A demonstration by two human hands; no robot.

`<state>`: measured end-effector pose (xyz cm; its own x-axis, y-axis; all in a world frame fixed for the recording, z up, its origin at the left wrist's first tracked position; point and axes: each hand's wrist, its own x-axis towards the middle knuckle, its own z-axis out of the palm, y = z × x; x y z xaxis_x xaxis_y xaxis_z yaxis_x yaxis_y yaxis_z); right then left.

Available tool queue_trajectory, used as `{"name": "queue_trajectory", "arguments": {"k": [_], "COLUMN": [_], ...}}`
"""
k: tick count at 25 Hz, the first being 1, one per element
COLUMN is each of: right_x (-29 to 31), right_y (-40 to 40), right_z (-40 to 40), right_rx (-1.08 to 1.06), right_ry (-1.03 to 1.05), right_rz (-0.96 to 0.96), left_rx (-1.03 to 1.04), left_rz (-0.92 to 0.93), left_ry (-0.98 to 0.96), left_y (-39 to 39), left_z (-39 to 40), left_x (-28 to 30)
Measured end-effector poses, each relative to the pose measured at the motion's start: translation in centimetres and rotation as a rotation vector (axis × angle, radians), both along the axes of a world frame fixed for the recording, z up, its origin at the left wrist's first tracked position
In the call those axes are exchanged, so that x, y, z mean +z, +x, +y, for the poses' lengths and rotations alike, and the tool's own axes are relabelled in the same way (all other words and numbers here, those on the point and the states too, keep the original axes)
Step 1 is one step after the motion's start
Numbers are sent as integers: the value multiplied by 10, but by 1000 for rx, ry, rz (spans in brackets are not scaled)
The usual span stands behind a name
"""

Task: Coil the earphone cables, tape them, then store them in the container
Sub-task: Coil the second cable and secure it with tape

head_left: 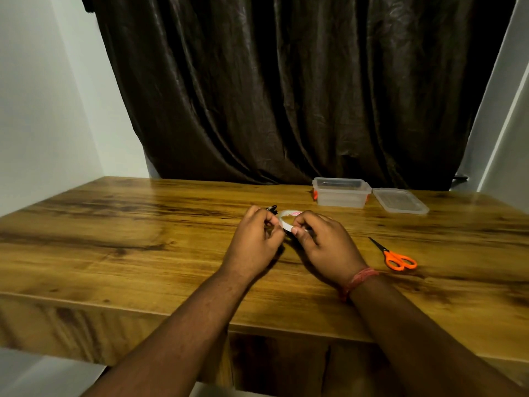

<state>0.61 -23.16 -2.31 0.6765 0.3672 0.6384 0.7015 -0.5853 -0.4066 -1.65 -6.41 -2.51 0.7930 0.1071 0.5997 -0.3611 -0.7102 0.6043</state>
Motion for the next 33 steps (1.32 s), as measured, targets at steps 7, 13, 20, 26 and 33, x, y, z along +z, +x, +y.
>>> {"name": "queue_trajectory", "arguments": {"k": [7,13,20,26,33], "right_x": [0,1,2,11,17], "right_y": [0,-2,-2,-8,-5], "right_z": [0,0,1,-3,-3], "right_rx": [-16,-13,-22,45,192], "right_ry": [18,-9,-1,378,715], "right_rz": [6,-40,-3,172,399], "left_rx": [-27,-25,8,-108,-436], "left_rz": [-38,-84,-18,78,314], "left_ry": [19,76,54,-439,-1069], "left_y": [-1,-1,-2,0,-5], "left_z": [1,0,-1,5,7], "left_x": [0,0,0,2,17]}}
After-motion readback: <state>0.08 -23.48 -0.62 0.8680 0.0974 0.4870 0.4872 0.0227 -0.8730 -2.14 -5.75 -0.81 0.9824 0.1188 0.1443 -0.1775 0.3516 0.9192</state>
